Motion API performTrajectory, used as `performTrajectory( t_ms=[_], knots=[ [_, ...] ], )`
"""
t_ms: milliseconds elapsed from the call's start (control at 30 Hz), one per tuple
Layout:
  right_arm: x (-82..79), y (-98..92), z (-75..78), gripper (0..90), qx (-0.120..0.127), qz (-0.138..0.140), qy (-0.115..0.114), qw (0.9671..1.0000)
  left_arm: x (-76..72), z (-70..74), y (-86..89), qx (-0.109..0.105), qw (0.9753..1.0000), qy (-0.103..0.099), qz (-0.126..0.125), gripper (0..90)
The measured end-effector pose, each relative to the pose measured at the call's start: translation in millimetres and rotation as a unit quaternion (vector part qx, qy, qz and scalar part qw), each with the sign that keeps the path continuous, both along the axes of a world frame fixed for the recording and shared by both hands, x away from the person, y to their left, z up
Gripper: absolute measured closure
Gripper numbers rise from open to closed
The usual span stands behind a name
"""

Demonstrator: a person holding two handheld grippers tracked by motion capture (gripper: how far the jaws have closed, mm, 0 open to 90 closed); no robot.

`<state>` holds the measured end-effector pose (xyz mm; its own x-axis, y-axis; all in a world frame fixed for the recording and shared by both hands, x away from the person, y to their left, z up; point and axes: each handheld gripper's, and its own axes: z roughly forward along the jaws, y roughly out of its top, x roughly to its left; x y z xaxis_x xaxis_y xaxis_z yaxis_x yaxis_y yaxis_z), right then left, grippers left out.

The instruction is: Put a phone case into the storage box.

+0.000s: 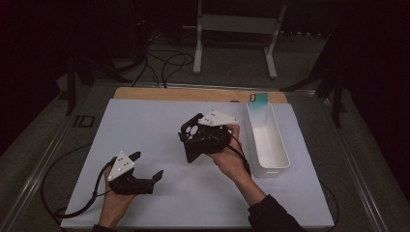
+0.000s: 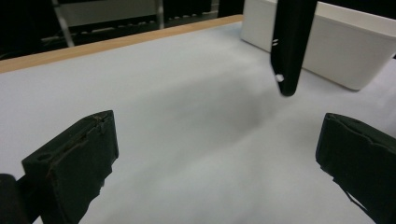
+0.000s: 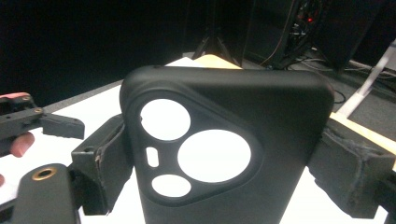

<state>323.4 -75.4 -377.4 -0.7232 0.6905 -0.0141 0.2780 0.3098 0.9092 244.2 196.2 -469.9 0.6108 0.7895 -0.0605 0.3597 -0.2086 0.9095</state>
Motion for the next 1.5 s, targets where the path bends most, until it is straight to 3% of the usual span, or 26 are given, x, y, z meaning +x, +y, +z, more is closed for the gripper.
performTrajectory(
  t_ms=[400,633,800,1100,1233,1500],
  knots=[
    [6.4,-11.5,5.8,14.0,0.002,-0.017,-0.004,0.9999,-8.7,-6.9,21.3,0.005,0.9997,-0.012,0.022,0.0],
    [9.5,-17.0,9.5,14.0,0.006,-0.026,-0.006,0.9996,-14.6,-9.5,30.3,-0.002,0.9997,-0.02,0.017,0.0],
    [13.2,-21.0,11.8,14.0,0.009,-0.032,-0.007,0.9994,-18.3,-11.7,32.2,0.015,0.9993,-0.023,0.024,0.0],
    [22.5,-35.3,17.7,13.9,0.019,-0.054,-0.008,0.9983,-20.7,-17.4,39.4,0.004,0.9993,-0.018,0.032,0.0],
    [27.2,-42.5,21.4,14.0,0.021,-0.063,-0.01,0.9977,-21.7,-18.4,40.5,0.011,0.999,-0.021,0.037,0.0],
    [42.2,-61.6,28.3,13.8,0.038,-0.091,-0.006,0.9951,-21.4,-19.5,44.1,-0.006,0.9987,-0.021,0.047,0.0]
  ],
)
